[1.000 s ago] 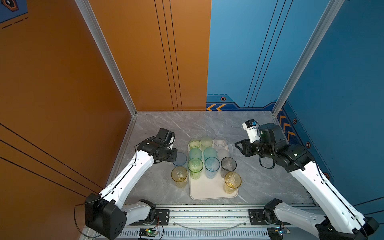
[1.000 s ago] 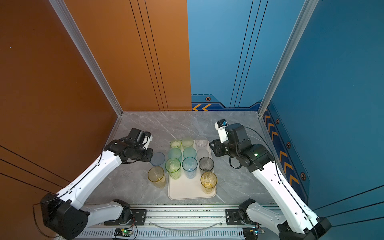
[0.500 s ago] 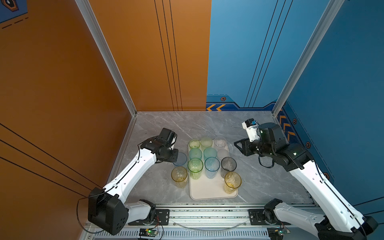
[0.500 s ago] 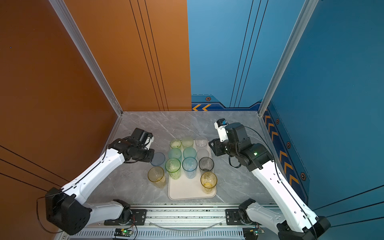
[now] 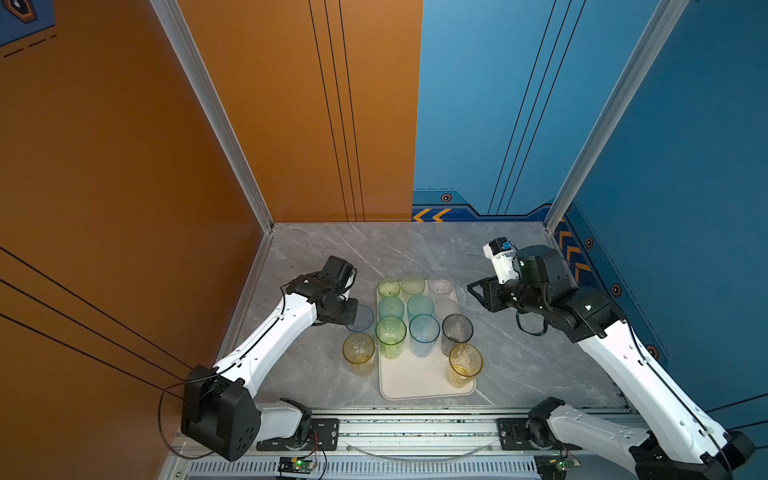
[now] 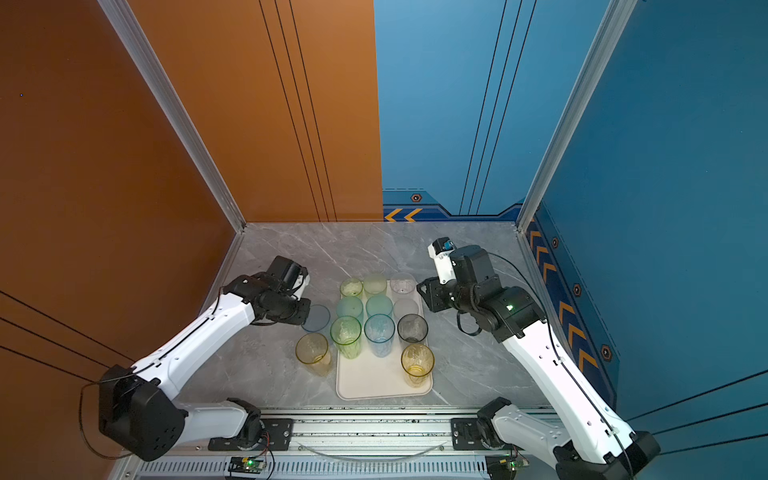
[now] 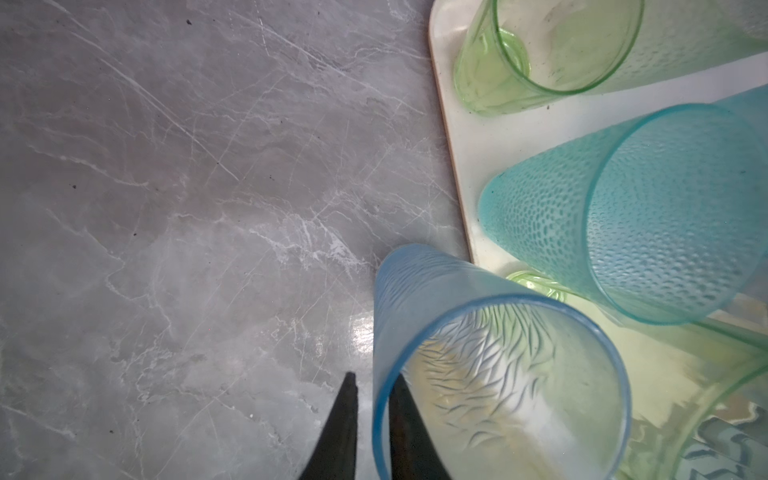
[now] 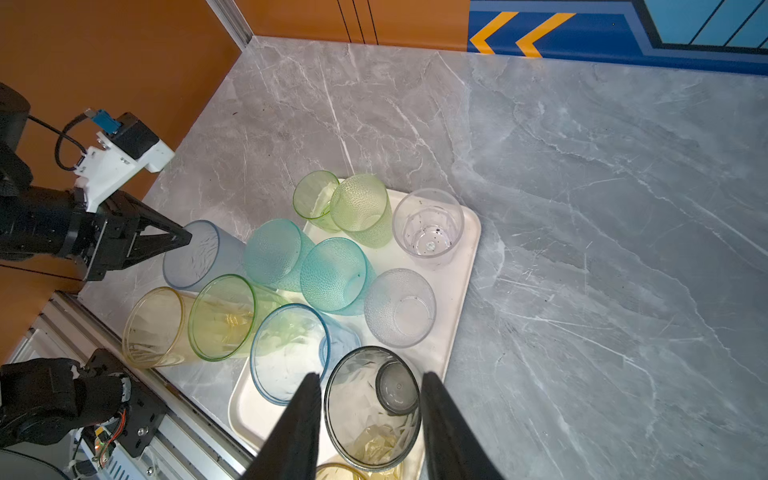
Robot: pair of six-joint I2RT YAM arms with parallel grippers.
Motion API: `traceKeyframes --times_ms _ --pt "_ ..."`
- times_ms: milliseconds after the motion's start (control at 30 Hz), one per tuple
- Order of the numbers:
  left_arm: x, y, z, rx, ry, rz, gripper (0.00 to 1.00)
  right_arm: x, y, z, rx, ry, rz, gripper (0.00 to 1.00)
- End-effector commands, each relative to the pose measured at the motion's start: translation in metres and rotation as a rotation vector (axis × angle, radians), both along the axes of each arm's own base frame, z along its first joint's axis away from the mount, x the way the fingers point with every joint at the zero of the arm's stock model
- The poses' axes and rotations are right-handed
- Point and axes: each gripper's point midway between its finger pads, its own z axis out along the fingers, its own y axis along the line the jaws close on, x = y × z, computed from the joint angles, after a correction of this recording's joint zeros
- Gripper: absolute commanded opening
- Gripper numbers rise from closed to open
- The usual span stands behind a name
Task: Place the glasses into the tray
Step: 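Lift the blue textured cup with the left gripper off the table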
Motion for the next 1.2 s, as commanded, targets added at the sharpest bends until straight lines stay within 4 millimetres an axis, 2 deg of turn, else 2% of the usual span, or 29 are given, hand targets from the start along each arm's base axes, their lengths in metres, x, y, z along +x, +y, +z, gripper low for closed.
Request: traceKeyframes --times_ms 0,500,767,900,1167 --pt "-0.001 0.002 -0.002 0.032 0.015 -0.008 0.16 0.004 0.003 -0.003 0.007 -0.003 0.014 0.39" --pt "0.003 0.006 0.002 0.071 -0.002 -0.012 0.04 0.007 0.007 -0.006 0.018 0.010 0.017 0.39" --pt "0.008 0.015 0.020 0.101 -0.079 -0.003 0.01 0.011 0.010 -0.012 0.016 0.029 0.017 0.38" --pt "0.015 0.019 0.039 0.107 -0.146 -0.006 0.00 0.015 0.006 -0.015 -0.001 0.028 -0.003 0.38" --pt "0.024 0.011 0.114 0.043 -0.353 -0.055 0.00 0.022 0.002 -0.013 0.008 0.026 -0.026 0.38"
